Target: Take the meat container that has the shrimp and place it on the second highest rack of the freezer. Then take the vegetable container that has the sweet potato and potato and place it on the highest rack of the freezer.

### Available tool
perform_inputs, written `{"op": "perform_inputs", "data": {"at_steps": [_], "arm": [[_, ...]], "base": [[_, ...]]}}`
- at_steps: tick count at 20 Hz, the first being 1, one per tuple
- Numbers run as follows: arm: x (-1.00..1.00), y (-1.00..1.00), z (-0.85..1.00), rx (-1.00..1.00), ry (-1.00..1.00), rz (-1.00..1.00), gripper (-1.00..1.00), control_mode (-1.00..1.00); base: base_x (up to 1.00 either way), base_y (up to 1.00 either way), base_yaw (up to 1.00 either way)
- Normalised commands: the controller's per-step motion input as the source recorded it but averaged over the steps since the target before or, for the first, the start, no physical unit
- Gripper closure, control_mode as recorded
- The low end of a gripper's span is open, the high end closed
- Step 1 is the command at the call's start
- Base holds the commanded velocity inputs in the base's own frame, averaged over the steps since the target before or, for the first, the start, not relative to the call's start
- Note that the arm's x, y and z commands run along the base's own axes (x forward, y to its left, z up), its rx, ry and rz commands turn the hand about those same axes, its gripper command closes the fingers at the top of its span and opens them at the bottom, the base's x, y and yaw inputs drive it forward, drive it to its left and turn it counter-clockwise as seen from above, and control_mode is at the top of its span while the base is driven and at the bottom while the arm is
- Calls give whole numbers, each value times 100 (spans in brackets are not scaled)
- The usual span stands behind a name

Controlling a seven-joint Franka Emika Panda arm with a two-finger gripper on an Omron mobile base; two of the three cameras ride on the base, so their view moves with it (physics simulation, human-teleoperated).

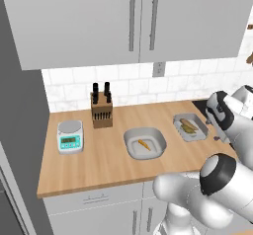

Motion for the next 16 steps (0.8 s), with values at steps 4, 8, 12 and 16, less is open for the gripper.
{"op": "perform_inputs", "data": {"at_steps": [4, 8, 12, 16], "arm": [[2, -15, -29, 7, 6, 0, -100, -100], [11, -27, -10, 1, 0, -4, -100, -100], [0, -6, 0, 3, 0, 0, -100, -100], [0, 1, 0, 0, 0, 2, -100, -100]], "base": [[0, 0, 0], [0, 0, 0], [0, 0, 0], [0, 0, 0]]}}
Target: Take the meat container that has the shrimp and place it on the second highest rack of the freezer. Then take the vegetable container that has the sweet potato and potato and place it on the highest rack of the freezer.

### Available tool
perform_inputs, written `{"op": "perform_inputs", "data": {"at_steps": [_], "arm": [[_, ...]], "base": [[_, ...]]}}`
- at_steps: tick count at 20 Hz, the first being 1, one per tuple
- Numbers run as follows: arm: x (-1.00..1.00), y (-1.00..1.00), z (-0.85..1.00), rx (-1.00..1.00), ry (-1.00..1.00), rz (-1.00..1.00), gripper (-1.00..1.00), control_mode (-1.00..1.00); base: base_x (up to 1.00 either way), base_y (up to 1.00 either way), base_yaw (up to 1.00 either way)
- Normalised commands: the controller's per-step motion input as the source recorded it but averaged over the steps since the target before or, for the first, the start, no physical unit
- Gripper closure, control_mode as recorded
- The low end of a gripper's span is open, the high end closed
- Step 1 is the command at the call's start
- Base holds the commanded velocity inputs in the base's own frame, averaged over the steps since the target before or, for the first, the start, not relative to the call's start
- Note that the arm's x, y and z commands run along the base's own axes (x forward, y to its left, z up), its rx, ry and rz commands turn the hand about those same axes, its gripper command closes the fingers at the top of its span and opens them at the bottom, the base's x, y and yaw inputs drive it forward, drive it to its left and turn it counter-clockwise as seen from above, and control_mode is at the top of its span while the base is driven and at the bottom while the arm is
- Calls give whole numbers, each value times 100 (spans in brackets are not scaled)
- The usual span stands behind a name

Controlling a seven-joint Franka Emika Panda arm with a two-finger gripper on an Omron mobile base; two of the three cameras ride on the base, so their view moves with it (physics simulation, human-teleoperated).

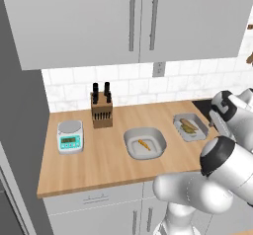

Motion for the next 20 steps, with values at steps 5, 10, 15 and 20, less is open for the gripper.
{"op": "perform_inputs", "data": {"at_steps": [5, 10, 15, 20], "arm": [[1, 23, 0, 0, 0, 5, -100, -100], [19, 19, 0, -2, 1, 2, -100, -100], [24, -2, -5, 0, 4, 0, -100, -100], [2, -14, -1, 0, 2, 0, -100, -100]], "base": [[0, 0, 0], [0, 0, 0], [0, 0, 0], [0, 0, 0]]}}
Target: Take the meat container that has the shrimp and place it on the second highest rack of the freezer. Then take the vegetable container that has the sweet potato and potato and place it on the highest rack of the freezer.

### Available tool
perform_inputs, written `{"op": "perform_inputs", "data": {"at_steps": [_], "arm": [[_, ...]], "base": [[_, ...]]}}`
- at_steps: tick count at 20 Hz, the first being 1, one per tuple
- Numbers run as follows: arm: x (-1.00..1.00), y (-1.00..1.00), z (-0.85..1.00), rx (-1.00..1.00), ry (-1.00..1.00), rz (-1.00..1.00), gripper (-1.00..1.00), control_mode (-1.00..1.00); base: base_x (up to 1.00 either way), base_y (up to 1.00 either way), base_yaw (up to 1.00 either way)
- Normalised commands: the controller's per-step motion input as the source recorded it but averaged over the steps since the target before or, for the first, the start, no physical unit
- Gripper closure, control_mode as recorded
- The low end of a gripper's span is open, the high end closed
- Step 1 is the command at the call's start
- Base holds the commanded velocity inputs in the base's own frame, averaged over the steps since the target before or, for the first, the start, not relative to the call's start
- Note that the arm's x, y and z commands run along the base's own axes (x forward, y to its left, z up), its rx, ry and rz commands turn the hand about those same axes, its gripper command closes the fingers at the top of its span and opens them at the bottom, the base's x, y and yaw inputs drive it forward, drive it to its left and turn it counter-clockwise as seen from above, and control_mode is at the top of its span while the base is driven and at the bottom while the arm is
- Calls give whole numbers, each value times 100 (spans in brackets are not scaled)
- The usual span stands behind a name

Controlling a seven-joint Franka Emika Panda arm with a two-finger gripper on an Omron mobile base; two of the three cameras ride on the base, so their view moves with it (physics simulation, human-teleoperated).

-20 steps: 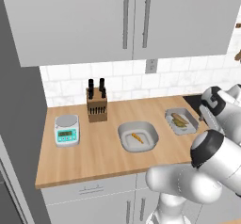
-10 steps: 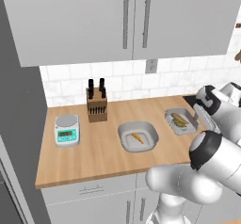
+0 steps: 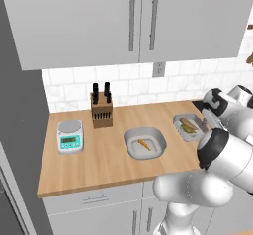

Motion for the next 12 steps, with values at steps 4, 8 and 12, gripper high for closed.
{"op": "perform_inputs", "data": {"at_steps": [4, 8, 12], "arm": [[7, -6, -7, 0, 2, 0, -100, -100], [1, -23, -2, 2, 1, 0, -100, -100], [3, -20, -7, 1, 3, 0, -100, -100]], "base": [[0, 0, 0], [0, 0, 0], [0, 0, 0]]}}
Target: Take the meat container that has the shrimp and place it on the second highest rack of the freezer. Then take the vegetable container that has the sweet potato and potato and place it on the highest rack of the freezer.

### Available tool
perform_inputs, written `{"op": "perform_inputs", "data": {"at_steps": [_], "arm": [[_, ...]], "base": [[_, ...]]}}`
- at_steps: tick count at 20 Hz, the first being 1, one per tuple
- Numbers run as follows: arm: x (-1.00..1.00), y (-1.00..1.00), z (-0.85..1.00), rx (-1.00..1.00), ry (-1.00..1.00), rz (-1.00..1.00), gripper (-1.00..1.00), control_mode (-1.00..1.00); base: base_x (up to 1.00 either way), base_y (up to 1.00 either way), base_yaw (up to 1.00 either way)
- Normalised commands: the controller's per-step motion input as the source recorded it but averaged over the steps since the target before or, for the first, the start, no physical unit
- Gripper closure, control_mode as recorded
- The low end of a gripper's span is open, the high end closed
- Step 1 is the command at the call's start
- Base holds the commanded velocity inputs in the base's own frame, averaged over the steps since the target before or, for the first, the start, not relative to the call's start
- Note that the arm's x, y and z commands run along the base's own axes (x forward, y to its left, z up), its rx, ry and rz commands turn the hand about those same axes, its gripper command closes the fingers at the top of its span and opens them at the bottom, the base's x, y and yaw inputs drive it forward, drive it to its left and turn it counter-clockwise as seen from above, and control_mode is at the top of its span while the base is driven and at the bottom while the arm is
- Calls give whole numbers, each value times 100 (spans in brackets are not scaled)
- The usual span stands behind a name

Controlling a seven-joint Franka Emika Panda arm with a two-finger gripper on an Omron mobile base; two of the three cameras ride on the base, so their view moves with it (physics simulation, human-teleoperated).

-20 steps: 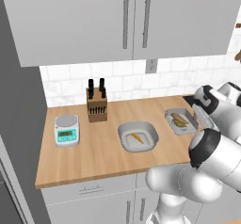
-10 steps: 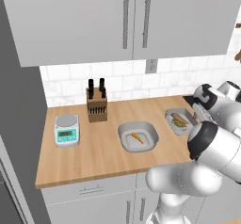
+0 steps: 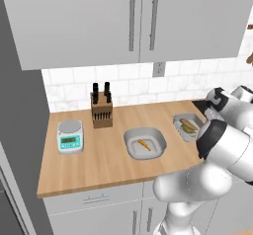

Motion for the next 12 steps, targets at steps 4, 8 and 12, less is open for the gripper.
{"op": "perform_inputs", "data": {"at_steps": [4, 8, 12], "arm": [[21, -2, -15, 0, 7, 0, -100, -100], [20, 0, -17, 0, 7, 1, -100, -100], [12, 0, -12, 0, 6, 1, -100, -100]], "base": [[0, 0, 0], [0, 0, 0], [0, 0, 0]]}}
